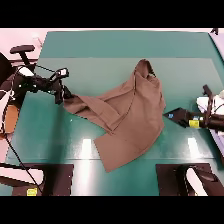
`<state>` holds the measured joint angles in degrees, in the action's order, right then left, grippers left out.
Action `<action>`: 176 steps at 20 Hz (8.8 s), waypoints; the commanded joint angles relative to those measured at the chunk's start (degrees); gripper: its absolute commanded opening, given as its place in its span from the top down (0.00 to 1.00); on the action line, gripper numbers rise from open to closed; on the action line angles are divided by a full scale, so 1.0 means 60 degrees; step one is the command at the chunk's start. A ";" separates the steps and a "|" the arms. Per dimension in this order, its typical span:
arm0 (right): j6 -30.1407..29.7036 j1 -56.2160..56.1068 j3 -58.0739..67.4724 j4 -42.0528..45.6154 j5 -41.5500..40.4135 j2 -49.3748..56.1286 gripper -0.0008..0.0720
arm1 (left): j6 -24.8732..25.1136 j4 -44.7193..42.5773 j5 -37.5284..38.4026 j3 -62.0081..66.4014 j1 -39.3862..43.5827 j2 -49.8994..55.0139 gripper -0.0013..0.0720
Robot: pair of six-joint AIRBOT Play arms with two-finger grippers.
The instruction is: Fold the shirts.
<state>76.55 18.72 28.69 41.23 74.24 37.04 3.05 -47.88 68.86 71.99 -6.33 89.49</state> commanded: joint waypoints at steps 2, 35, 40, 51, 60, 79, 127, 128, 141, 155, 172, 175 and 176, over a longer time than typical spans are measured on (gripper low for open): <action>0.2816 -0.0393 -0.2014 0.0423 0.0018 -0.2004 0.29 | -0.0200 0.0346 -0.0262 0.0142 -0.0062 0.0004 0.94; 1.0153 -0.8983 -0.2597 0.2419 -0.8408 -0.0466 0.98 | -0.4313 0.0801 0.1792 0.0401 -0.0423 -0.0565 0.95; 0.7344 -0.7468 0.0965 0.2637 -0.8295 0.0007 0.98 | -0.7763 0.3297 0.1752 0.0619 -0.2328 -0.2849 0.95; 0.3840 -0.0011 0.7675 0.3300 -0.4007 -0.1912 0.98 | -1.4455 0.7169 0.1384 0.1923 -0.4160 -0.7282 0.95; 0.1570 0.1319 1.2695 0.1588 -0.3639 -0.0080 0.98 | -1.4917 0.9096 -0.2193 0.5453 -0.4160 -0.7468 0.95; 0.1162 -0.0616 0.9333 0.1129 0.0973 0.1089 0.98 | -1.5945 0.1625 0.4113 0.0204 -0.2535 -0.8123 0.95; -0.0765 -0.0510 0.8269 0.1872 -0.3490 0.7129 0.08 | -0.8612 0.2732 -0.0652 -0.1483 -0.5242 -0.1005 0.01; -0.0769 -0.0200 0.7934 0.1876 -0.3235 0.6757 0.08 | -0.8721 0.1872 -0.0022 -0.1712 -0.5603 -0.1151 0.04; -0.1067 0.0561 0.4273 0.1814 -0.3362 0.4393 0.09 | -0.9996 -0.1024 0.1082 -0.4568 -0.5603 -0.2182 0.01; -0.1184 0.0441 0.4269 0.1905 -0.2324 0.4575 0.13 | -0.9522 -0.1803 0.0707 -0.4557 -0.3727 -0.1851 0.94; 0.0240 0.0266 -0.1020 0.1708 -0.0918 0.2779 0.13 | -0.9508 -0.1552 0.0769 -0.4557 -0.3727 -0.1851 0.94; -0.0062 0.0262 -0.1319 0.1100 -0.0976 0.3184 0.13 | -0.9508 -0.1472 0.0772 -0.4557 -0.3727 -0.1851 0.94; -0.0200 0.0262 -0.1311 0.0790 -0.1129 0.3264 0.14 | -0.9508 -0.1453 0.0772 -0.4557 -0.3727 -0.1851 0.94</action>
<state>76.75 20.43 22.63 48.75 69.78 55.57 -53.98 -57.30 73.23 44.58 -28.67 78.46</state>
